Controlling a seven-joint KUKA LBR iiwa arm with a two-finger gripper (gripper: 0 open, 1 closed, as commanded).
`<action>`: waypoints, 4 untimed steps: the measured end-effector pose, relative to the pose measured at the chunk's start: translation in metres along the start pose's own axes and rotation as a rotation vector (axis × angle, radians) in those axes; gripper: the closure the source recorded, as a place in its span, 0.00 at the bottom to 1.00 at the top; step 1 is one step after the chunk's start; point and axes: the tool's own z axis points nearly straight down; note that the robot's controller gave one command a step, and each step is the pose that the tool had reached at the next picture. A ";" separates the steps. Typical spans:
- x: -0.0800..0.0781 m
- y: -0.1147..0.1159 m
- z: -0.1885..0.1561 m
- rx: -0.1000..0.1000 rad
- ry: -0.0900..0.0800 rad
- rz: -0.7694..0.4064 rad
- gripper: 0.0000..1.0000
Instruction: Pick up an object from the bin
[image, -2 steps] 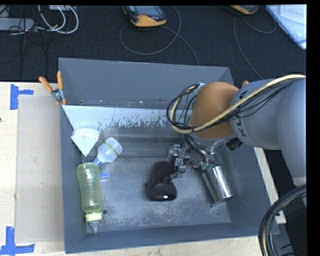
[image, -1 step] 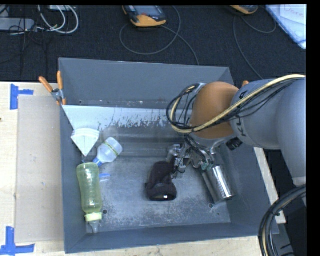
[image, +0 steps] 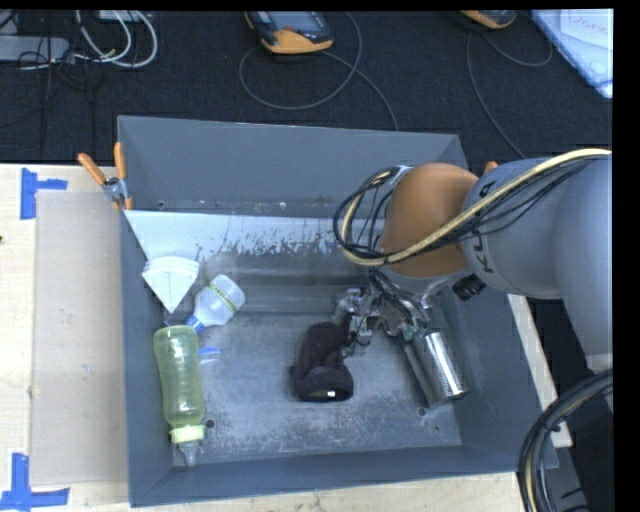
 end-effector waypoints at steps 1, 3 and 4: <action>0.002 0.000 -0.010 0.000 0.005 0.000 1.00; 0.000 0.000 -0.034 0.000 -0.001 0.000 1.00; 0.002 0.001 -0.049 0.000 0.006 0.000 1.00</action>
Offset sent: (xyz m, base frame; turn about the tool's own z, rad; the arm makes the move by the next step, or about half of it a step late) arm -0.0001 0.0001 0.0439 0.0000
